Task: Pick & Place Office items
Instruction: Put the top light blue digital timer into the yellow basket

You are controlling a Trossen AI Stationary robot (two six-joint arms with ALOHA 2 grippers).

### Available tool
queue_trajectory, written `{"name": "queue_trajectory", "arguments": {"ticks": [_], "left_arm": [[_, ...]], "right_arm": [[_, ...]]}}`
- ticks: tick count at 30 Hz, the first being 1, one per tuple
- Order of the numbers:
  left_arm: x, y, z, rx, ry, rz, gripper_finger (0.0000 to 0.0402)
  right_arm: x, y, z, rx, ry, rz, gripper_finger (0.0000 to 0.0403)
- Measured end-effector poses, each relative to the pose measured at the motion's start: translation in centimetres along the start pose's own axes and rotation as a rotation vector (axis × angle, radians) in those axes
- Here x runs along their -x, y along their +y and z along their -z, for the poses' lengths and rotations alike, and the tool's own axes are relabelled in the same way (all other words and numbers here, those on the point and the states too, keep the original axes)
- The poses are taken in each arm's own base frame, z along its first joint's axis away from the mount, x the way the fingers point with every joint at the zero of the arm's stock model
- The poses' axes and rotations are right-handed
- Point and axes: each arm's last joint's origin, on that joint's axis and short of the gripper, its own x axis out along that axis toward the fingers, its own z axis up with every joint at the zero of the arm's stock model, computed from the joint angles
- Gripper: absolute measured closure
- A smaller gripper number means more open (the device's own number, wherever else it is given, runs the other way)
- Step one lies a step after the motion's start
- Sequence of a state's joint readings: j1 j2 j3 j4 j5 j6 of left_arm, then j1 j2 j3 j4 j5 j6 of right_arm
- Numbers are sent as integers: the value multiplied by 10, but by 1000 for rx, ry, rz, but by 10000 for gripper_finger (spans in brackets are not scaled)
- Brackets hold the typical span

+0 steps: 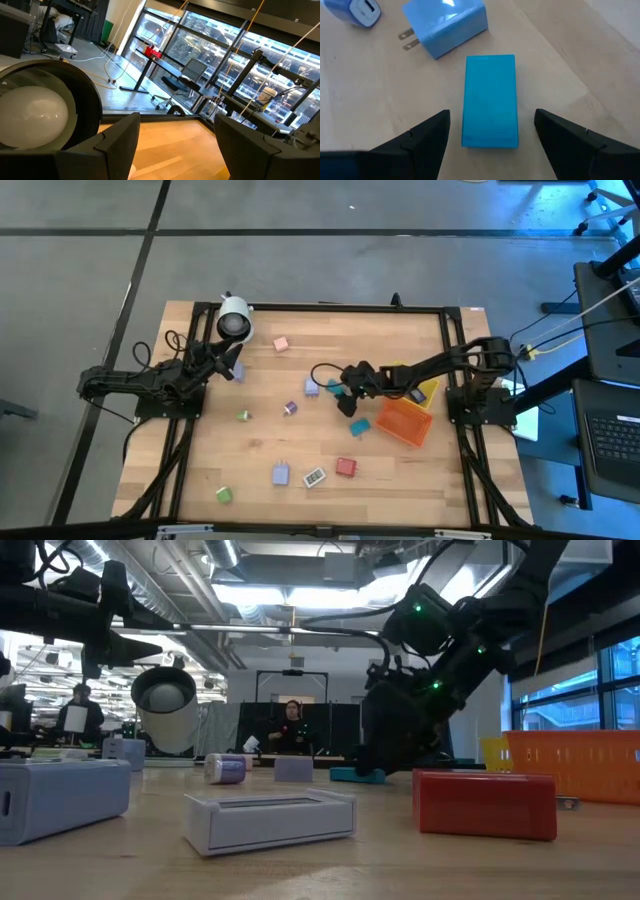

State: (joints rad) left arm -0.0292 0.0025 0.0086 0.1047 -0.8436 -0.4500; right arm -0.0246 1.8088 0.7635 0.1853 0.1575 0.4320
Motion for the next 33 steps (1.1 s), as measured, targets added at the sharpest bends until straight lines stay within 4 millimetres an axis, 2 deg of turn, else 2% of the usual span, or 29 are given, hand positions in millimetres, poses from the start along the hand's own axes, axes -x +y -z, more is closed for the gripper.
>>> {"name": "queue_trajectory", "arguments": {"ticks": [7, 11, 18, 23, 26, 33], "left_arm": [[0, 0, 0, 0, 0, 0, 150], [0, 0, 0, 0, 0, 0, 150], [0, 0, 0, 0, 0, 0, 150], [0, 0, 0, 0, 0, 0, 150], [0, 0, 0, 0, 0, 0, 150], [0, 0, 0, 0, 0, 0, 150]], "right_arm": [[-4, -1, 2, 14, -14, 51, 115], [-4, -2, 2, 51, -9, 60, 148], [-4, -3, 3, 82, -6, 75, 238], [-3, -1, -2, 47, -12, 69, 246], [-1, 6, -18, 32, -58, 56, 246], [26, 29, -86, 96, -294, 23, 232]]}}
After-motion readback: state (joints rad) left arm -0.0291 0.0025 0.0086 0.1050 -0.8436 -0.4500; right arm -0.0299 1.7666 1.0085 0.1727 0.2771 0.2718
